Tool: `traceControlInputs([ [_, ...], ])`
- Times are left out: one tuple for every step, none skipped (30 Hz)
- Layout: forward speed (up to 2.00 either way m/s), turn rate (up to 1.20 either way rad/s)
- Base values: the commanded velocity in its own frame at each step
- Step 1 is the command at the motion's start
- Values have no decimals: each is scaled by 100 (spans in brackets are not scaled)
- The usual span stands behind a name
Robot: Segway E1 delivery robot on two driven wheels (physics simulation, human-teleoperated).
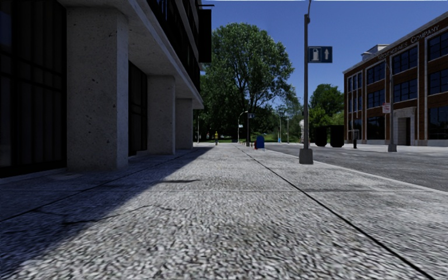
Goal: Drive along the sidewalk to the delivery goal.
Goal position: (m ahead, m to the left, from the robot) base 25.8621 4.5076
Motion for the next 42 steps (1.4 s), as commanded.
traceControlInputs([
  [200, 0],
  [200, 0],
  [200, 0],
  [200, 0],
  [200, 0],
  [200, 0],
  [200, 0],
  [200, 0],
  [200, 0],
  [200, 0],
  [200, 0],
  [200, 0],
  [200, 0],
  [200, 0],
  [200, 0],
  [200, 0],
  [200, 0],
  [200, 0],
  [200, 0],
  [200, 0],
  [200, 0],
  [200, 0],
  [200, 0],
  [200, 0],
  [200, 0],
  [200, 0],
  [200, 0],
  [200, 0],
  [200, 0],
  [200, 0],
  [200, 0],
  [200, 0],
  [200, 0],
  [200, 0],
  [200, 0],
  [200, 0],
  [200, 0],
  [200, 0],
  [200, 0],
  [200, 0],
  [200, 0],
  [200, 0],
])
